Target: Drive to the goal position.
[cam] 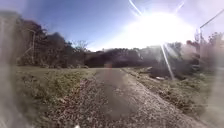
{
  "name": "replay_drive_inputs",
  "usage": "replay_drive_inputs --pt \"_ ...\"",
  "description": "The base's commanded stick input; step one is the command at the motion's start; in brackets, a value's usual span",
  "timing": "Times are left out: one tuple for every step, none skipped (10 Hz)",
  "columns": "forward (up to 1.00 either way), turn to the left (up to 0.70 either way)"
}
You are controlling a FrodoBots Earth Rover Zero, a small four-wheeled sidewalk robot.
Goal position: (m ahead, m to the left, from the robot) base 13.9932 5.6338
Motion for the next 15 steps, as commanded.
replay_drive_inputs --pt "0.70 0.00" --pt "0.70 0.00" --pt "0.70 0.00" --pt "0.70 0.00" --pt "0.70 0.00" --pt "0.70 0.00" --pt "0.70 0.00" --pt "0.70 0.00" --pt "0.70 0.00" --pt "0.70 0.00" --pt "0.70 0.00" --pt "0.70 0.00" --pt "0.70 0.00" --pt "0.70 0.00" --pt "0.70 0.00"
